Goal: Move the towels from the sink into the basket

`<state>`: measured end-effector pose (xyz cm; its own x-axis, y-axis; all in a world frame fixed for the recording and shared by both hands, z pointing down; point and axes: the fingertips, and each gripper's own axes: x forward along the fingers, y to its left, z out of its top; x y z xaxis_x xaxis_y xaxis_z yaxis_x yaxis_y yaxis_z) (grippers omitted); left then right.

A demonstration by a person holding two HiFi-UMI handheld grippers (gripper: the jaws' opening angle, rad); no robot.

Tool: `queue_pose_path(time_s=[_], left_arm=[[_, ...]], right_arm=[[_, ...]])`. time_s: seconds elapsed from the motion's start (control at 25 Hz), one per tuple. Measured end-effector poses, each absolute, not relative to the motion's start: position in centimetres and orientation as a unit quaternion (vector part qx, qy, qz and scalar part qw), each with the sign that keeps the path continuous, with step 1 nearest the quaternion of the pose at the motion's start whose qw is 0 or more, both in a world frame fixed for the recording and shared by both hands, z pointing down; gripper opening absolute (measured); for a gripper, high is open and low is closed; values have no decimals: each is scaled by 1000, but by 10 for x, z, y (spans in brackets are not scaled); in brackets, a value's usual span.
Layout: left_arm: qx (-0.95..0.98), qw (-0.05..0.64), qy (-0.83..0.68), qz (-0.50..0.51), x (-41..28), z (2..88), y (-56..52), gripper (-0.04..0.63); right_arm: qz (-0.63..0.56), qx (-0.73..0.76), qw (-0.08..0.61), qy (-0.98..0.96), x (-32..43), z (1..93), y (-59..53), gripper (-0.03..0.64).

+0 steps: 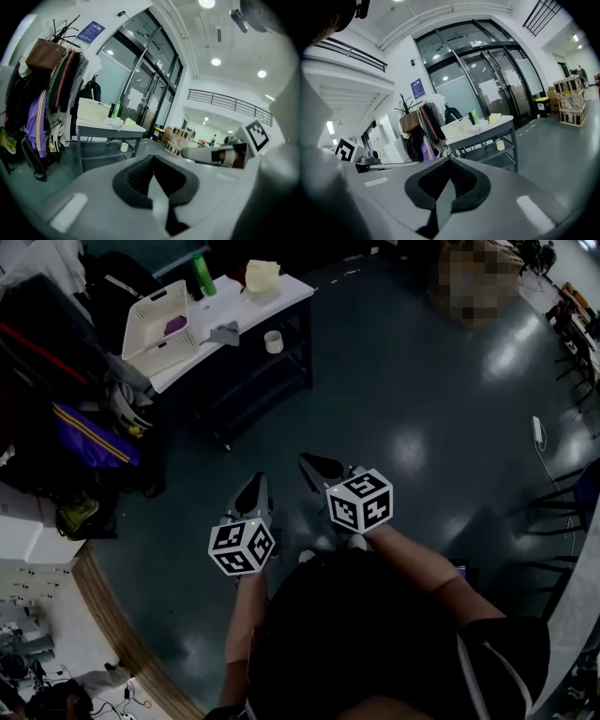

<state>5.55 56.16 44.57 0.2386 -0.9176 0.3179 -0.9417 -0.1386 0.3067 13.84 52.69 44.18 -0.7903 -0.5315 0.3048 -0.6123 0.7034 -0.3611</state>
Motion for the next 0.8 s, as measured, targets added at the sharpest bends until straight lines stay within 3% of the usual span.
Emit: queue_pose_path(time_s=[0.8], left_arm=[[769, 253, -586, 34, 2, 469, 557, 6]], right_arm=[[257, 330, 93, -904, 83, 461, 524, -6]])
